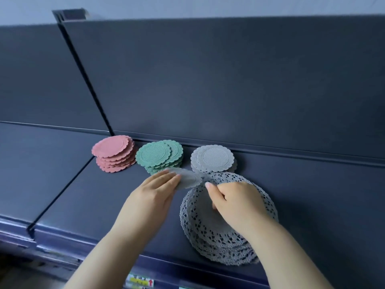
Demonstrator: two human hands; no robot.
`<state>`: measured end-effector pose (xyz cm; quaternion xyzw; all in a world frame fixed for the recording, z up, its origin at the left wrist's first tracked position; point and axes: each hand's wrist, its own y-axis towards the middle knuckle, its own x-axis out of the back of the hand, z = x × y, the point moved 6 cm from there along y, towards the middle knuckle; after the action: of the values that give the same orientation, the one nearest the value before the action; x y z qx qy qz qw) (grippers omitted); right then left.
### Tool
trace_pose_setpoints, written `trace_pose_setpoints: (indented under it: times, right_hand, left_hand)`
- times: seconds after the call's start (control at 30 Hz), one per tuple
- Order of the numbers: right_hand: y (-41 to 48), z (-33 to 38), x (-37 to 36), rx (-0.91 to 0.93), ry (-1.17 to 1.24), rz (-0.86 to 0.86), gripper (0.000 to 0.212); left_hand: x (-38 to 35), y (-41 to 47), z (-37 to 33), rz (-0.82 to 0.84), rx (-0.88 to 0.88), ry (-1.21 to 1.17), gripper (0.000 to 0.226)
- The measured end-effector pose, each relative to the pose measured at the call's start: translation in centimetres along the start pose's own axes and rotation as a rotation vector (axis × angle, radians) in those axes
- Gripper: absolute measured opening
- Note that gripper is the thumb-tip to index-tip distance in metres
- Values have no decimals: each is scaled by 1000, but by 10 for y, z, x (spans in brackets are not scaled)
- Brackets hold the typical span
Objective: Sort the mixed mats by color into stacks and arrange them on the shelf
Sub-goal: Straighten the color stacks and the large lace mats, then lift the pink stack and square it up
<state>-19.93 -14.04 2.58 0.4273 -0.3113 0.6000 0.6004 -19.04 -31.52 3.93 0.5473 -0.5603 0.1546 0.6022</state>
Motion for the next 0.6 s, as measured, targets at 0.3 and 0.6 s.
trace_pose_setpoints:
  times: [0.3, 0.6]
  right_hand:
    - [-3, 13, 15, -113, -91, -29, 53]
    - [-12, 32, 2, -310, -166, -177, 50]
  left_hand:
    - [-71, 96, -2, 228, -84, -56, 50]
    - [-64, 90, 5, 477, -304, 129, 49]
